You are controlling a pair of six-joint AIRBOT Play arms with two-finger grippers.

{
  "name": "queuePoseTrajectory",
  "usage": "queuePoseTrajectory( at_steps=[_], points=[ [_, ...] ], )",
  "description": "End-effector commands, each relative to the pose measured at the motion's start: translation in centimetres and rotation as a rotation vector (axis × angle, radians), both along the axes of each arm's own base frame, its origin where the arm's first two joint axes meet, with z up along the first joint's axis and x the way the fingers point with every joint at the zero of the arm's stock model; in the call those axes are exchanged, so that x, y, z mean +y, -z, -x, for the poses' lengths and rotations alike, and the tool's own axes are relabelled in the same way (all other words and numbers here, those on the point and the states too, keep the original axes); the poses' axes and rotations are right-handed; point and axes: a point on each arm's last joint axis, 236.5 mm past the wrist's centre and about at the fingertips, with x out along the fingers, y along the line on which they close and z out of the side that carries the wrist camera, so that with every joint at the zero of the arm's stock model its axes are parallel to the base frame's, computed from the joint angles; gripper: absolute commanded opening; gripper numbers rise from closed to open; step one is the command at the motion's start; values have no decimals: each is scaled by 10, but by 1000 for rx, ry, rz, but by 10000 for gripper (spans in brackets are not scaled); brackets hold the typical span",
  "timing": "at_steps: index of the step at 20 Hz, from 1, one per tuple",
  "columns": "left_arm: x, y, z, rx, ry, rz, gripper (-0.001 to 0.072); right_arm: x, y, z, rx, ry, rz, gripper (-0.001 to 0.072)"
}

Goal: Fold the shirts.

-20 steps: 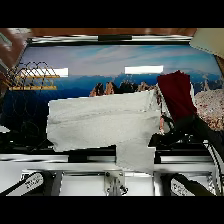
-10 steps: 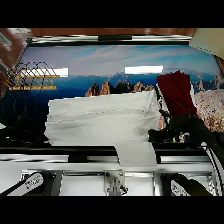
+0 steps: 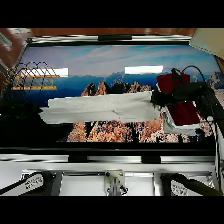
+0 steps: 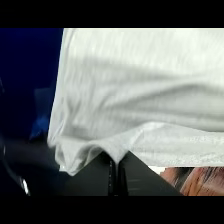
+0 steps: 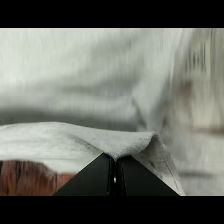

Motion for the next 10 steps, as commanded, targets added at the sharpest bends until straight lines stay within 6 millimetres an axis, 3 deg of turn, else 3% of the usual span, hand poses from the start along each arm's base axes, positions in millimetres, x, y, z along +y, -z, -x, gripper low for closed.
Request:
queuePoseTrajectory(
  at_steps=[1, 5, 7, 8, 9, 10],
  points=[
    [-8, -1, -58, -36, -64, 23, 40, -7, 14, -61, -46, 61, 1, 85],
    [-31, 26, -95, 24, -49, 66, 40, -14, 43, -90, -59, 93, 17, 85],
    [-36, 43, -98, 72, -82, 94, 41, -17, 51, -96, -65, 116, 17, 87],
    [-35, 50, -97, 107, -127, 120, 160, -16, 56, -93, -43, 111, 16, 165],
    [-35, 54, -95, 135, -158, 141, 498, -14, 59, -88, -26, 85, 22, 375],
    [-36, 54, -90, 155, -151, 151, 708, -12, 60, -80, -19, 23, 41, 520]
  ],
)
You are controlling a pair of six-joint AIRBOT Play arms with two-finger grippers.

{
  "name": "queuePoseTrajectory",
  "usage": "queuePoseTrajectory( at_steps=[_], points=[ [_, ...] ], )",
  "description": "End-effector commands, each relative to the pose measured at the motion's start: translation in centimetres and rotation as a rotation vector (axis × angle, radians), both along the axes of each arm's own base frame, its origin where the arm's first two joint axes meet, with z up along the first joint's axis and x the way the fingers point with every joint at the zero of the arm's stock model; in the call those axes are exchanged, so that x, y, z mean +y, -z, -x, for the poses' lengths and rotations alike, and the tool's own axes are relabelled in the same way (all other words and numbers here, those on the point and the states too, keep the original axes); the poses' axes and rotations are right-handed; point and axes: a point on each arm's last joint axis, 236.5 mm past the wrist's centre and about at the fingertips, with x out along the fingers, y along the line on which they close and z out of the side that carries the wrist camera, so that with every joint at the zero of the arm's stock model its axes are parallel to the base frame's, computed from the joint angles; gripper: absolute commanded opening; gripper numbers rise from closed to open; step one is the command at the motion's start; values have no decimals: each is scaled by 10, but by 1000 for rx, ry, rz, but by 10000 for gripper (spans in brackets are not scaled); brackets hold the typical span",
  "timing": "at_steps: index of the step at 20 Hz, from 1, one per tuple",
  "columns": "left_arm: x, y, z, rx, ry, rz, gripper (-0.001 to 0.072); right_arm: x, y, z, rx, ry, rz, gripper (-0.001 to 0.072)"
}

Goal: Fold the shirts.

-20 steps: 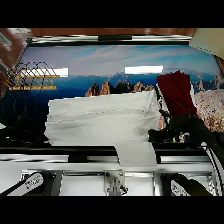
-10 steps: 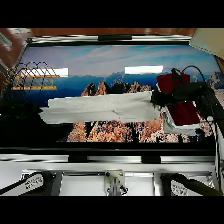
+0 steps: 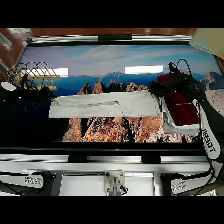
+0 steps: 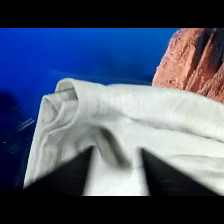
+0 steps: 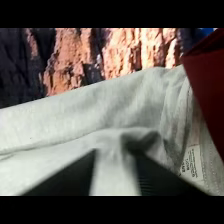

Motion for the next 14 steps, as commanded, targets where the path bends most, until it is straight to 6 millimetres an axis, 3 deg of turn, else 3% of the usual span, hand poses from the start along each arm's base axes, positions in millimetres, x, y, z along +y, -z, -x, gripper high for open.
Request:
queuePoseTrajectory(
  at_steps=[1, 2, 5, 8, 14],
  points=[
    [-8, 9, 7, 79, -11, 52, 707, -2, 9, 12, 33, -99, 51, 561],
    [-8, 4, 13, 86, 25, 54, 707, -11, 8, 21, 57, -124, 92, 641],
    [-5, -18, 22, 85, 59, 62, 707, -32, 10, 49, 154, -174, 189, 663],
    [-6, -43, 26, 32, 99, 35, 707, -28, 18, 64, 223, -198, 174, 665],
    [-10, -76, 34, -30, 144, 9, 706, -20, 51, 67, 299, -167, 135, 665]
  ],
)
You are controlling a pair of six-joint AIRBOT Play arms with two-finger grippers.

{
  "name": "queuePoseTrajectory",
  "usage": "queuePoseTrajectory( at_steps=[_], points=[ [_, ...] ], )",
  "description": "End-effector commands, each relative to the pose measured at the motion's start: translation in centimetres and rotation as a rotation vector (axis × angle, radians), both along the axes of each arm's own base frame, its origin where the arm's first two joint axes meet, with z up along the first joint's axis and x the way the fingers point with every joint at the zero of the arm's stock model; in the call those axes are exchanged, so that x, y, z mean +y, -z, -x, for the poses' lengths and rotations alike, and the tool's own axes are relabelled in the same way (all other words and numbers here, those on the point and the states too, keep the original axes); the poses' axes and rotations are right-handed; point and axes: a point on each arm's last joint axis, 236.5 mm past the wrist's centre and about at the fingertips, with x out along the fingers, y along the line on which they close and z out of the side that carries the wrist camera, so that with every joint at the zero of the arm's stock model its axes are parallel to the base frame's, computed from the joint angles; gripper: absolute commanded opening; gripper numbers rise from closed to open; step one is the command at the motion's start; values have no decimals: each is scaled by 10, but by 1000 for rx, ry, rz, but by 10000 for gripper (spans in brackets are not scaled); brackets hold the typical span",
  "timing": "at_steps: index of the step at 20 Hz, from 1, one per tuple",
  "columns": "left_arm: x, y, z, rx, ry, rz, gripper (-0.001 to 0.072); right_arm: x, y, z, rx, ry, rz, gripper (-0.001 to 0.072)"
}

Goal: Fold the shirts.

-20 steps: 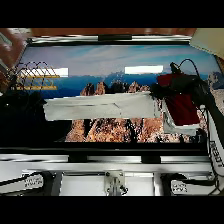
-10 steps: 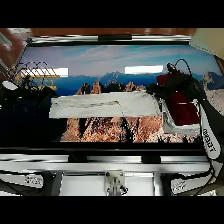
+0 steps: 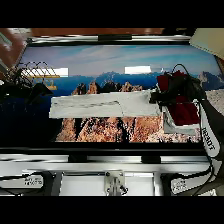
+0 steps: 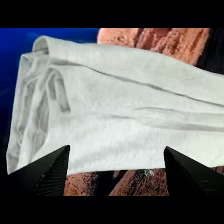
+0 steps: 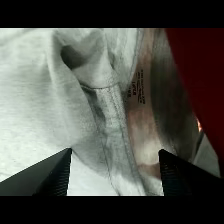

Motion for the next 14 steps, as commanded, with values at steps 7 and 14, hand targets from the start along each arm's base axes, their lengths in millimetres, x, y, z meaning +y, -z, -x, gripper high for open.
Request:
queuePoseTrajectory(
  at_steps=[7, 14],
  points=[
    [-2, -17, 6, -30, 26, -11, 706, 67, 33, 11, 102, -7, -131, 582],
    [-3, -17, 6, -28, 27, -10, 706, 111, 26, 25, 107, -101, -144, 86]
  ],
)
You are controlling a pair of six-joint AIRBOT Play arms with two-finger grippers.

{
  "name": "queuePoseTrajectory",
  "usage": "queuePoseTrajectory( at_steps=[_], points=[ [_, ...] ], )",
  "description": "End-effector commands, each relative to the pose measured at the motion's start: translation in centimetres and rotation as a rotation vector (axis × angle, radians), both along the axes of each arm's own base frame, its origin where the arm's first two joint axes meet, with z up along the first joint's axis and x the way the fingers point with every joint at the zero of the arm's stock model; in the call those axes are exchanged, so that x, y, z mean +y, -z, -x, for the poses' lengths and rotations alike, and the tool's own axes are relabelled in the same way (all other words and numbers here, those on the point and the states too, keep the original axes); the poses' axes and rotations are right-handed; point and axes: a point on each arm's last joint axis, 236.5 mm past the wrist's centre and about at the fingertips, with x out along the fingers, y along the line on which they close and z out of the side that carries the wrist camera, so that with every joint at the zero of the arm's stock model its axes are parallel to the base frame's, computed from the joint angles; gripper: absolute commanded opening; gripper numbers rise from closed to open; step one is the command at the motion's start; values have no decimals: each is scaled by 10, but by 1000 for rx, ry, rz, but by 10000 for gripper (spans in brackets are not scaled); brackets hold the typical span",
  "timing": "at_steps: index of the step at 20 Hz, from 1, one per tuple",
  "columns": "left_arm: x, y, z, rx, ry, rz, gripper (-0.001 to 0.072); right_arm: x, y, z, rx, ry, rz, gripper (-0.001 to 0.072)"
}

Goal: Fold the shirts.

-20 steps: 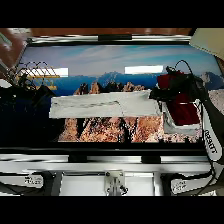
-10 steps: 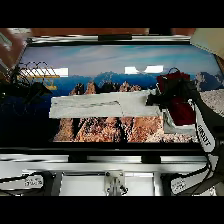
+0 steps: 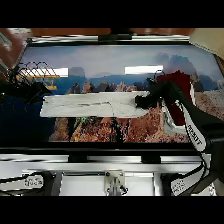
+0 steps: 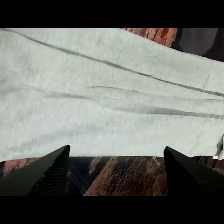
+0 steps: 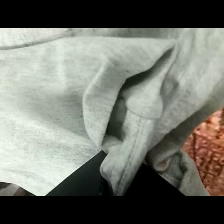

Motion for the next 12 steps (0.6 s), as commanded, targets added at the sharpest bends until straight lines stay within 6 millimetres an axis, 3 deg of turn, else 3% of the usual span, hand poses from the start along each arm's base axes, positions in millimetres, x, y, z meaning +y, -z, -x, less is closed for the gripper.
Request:
queuePoseTrajectory(
  at_steps=[1, 3, 4, 5, 6, 9, 12],
  points=[
    [0, -1, 0, -1, 2, 0, 706, 13, -8, 9, 8, -42, -5, 86],
    [0, -1, 0, -2, 1, 0, 706, -1, -19, 9, -15, -55, 34, 86],
    [0, -1, 0, -2, 1, 0, 706, -9, -27, 6, -38, -54, 53, 165],
    [0, -1, 0, -2, 1, 0, 706, -15, -35, 3, -56, -44, 55, 485],
    [0, -1, 0, -2, 1, 0, 706, -22, -44, 0, -73, -29, 53, 654],
    [-1, -1, 0, -1, 2, 0, 705, -53, -55, -12, -111, 42, 71, 654],
    [-6, -1, 0, -1, 14, 0, 705, -75, -38, -13, -54, 119, 41, 659]
  ],
)
